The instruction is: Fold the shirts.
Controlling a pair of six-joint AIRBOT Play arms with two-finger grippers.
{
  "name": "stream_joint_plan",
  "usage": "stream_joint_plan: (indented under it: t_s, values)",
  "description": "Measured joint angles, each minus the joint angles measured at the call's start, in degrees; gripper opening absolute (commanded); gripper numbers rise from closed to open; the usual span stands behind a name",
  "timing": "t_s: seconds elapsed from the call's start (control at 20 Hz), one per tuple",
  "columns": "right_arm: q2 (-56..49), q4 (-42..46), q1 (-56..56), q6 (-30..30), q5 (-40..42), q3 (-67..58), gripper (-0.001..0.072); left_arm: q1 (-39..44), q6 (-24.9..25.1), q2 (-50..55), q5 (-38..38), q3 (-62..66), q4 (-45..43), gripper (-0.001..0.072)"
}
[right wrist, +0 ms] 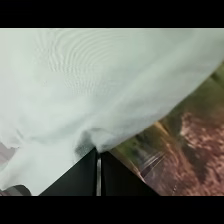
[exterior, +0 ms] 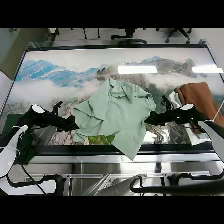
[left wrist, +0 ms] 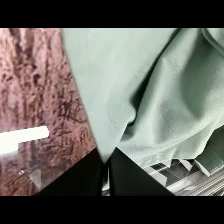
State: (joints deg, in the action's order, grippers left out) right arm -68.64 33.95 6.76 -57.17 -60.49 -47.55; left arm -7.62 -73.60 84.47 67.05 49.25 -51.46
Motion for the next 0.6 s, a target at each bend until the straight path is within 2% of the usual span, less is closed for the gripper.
stream_joint_plan:
  t_s: [0.35, 0.6]
  values:
    - [0.85, 1.27, 0.92, -1.38, -1.88, 0.00, 0.0015, -0.57, 1.27, 0.66, -0.15, 0.04, 0.26, 0.0467]
    - [4.02, 3.58, 5.44, -2.43, -2.84, -0.04, 0.0015, -0.61, 1.51, 4.00, 2.25, 0.15, 1.31, 0.0465]
